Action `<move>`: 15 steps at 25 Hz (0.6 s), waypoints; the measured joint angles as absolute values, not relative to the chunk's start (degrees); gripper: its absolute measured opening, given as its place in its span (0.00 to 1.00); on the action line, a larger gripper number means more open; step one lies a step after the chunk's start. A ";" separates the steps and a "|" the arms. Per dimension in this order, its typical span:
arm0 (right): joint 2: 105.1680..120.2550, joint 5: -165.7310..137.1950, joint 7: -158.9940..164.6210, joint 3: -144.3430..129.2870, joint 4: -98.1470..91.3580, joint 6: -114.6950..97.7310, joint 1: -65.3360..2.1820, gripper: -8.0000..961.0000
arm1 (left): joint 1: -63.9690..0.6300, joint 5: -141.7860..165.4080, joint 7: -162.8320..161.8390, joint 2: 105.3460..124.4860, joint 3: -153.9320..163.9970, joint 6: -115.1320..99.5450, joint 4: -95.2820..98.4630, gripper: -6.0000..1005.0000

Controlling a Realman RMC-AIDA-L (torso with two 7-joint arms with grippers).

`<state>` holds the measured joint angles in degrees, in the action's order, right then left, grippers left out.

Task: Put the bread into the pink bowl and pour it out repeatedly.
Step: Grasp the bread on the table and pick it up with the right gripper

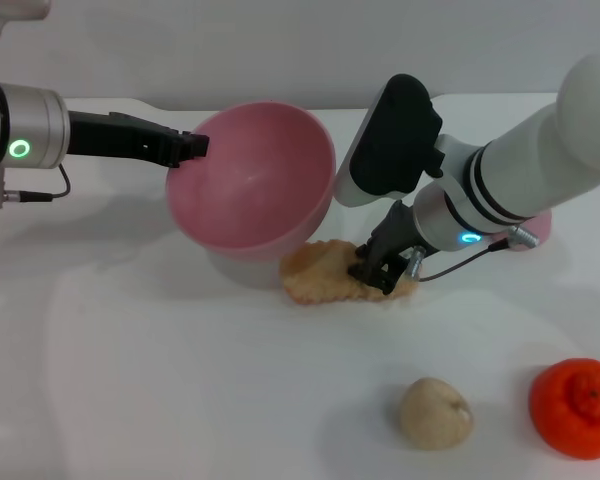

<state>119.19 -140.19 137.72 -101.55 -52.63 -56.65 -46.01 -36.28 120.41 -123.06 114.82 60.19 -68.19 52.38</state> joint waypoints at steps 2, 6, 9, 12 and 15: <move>119.18 -140.18 137.73 -101.40 -52.64 -56.66 -45.98 0.19 | -36.23 120.41 -123.13 114.77 60.19 -68.16 52.50 0.17; 119.06 -140.97 139.73 -101.08 -52.89 -56.69 -45.81 0.19 | -36.21 120.41 -123.40 114.48 60.15 -68.04 52.62 0.17; 118.88 -145.15 143.32 -99.55 -54.48 -56.45 -44.51 0.18 | -36.16 120.41 -123.46 114.30 59.80 -68.03 52.68 0.17; 118.93 -150.35 145.46 -96.00 -58.65 -56.21 -41.74 0.18 | -36.01 120.40 -123.48 114.24 59.58 -68.01 52.71 0.17; 118.92 -152.15 145.95 -92.23 -64.71 -56.11 -38.52 0.18 | -35.89 120.40 -123.32 114.23 59.57 -67.95 52.71 0.17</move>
